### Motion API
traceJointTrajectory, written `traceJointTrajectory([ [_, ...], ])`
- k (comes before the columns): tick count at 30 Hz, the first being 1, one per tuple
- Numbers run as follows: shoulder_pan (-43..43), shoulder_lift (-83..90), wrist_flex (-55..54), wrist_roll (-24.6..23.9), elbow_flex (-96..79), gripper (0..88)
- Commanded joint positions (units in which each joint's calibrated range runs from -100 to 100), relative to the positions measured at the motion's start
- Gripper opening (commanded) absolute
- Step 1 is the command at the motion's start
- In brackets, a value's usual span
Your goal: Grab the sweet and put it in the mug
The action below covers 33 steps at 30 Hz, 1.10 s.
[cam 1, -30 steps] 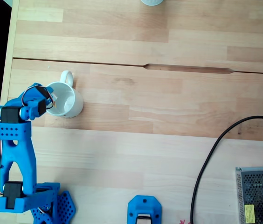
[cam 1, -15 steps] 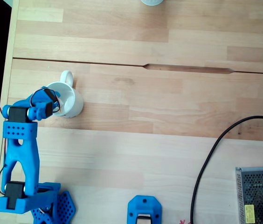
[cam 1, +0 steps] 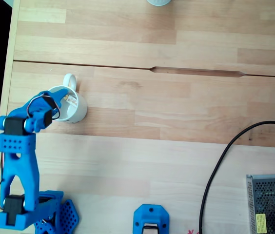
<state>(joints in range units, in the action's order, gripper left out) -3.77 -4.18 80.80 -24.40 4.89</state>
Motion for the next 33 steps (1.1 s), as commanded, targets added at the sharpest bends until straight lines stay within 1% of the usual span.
traceJointTrajectory([
  [1,0.0,8.1,0.3,0.1,-0.5,10.7],
  [3,-1.0,12.0,0.3,0.4,-2.1,3.5],
  [4,-1.2,14.3,0.3,0.9,-3.3,1.4],
  [10,-3.6,30.1,0.4,5.6,-14.4,6.6],
  [14,-5.8,43.0,0.3,9.3,-28.5,4.9],
  [17,-7.1,53.3,0.3,10.7,-41.3,3.2],
  [25,-5.8,79.2,-0.7,11.3,-71.0,3.1],
  [31,0.6,92.6,-0.7,11.1,-87.2,3.1],
  [33,2.9,96.0,-0.8,11.1,-90.1,3.1],
])
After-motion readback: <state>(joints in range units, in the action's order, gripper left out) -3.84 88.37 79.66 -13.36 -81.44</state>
